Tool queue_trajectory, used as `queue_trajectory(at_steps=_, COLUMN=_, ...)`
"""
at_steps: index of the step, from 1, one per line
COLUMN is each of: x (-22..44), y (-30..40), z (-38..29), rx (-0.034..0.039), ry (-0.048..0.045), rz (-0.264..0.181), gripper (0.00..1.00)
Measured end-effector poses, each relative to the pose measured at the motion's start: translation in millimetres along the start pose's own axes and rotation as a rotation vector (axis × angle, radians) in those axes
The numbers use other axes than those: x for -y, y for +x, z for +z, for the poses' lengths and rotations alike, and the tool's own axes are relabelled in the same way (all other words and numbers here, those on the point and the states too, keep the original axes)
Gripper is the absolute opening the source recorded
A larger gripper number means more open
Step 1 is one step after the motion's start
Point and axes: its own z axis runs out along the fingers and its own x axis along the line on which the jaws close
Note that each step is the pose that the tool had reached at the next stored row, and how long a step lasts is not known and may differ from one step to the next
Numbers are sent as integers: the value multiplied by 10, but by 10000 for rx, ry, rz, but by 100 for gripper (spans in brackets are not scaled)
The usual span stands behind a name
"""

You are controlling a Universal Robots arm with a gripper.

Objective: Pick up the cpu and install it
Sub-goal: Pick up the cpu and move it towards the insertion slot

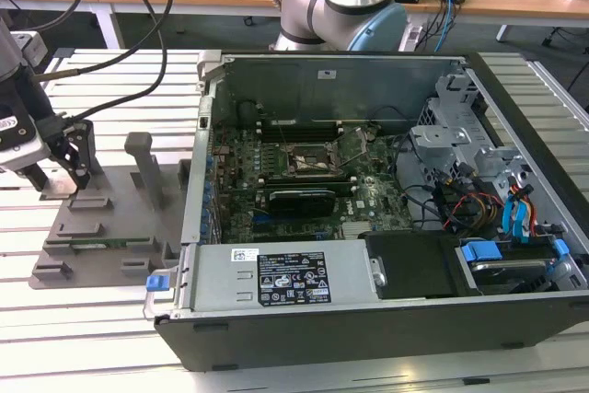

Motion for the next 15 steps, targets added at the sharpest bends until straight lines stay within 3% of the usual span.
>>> queue_trajectory(at_steps=15, x=1, y=-1, z=-36, rx=0, ry=0, rz=0, gripper=55)
